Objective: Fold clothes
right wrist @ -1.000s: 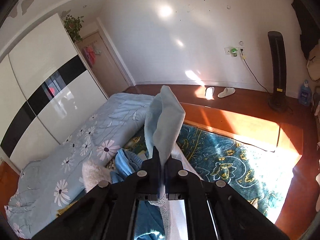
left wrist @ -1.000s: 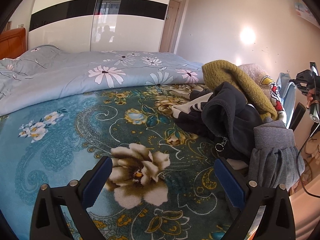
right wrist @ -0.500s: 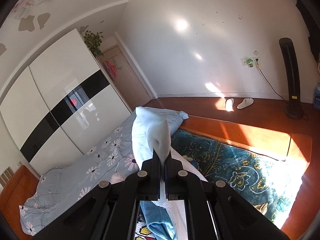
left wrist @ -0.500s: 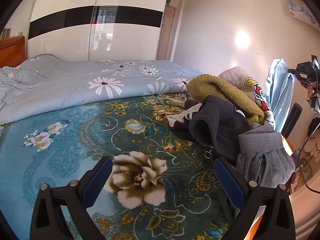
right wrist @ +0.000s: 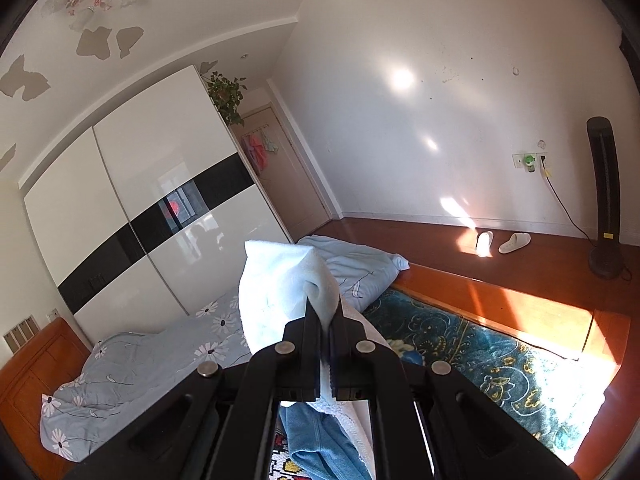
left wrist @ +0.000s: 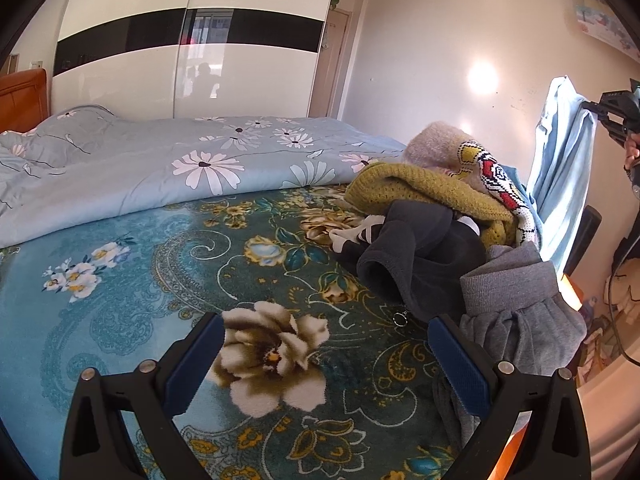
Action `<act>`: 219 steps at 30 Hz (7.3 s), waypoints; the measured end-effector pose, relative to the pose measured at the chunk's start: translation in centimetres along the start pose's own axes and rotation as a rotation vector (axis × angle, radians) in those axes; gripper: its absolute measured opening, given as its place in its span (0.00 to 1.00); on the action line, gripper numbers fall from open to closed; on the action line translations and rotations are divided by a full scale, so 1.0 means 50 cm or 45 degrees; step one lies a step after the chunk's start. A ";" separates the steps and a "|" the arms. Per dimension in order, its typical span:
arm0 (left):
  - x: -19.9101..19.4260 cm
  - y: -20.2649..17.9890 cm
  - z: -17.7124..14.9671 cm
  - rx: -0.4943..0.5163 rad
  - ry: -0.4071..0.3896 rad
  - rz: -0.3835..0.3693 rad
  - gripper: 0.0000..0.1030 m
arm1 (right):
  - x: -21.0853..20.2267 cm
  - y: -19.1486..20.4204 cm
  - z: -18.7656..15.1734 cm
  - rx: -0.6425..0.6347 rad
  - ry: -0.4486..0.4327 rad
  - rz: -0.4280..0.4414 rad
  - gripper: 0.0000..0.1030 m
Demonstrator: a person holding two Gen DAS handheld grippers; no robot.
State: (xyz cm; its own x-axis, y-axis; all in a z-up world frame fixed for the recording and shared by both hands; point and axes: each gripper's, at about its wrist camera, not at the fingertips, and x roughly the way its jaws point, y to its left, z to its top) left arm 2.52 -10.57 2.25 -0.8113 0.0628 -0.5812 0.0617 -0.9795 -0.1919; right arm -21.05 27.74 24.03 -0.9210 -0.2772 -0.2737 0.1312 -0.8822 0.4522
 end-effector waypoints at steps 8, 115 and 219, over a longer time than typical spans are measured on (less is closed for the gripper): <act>-0.023 0.008 0.009 -0.029 -0.015 -0.016 1.00 | -0.076 0.022 0.056 -0.019 -0.089 -0.006 0.03; 0.304 0.356 -0.060 0.770 0.510 -0.075 0.49 | 0.282 0.412 -0.831 -1.730 1.350 0.302 0.54; 0.201 0.914 0.000 0.287 0.568 0.482 0.07 | 0.656 0.757 -1.073 -1.206 1.084 0.275 0.17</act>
State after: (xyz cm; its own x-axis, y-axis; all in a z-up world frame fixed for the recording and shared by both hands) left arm -2.84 -54.71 -12.35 -0.4332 -0.2704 -0.8598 0.1337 -0.9627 0.2354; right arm -26.61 -35.16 -13.40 -0.3724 -0.2922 -0.8809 0.7773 -0.6169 -0.1239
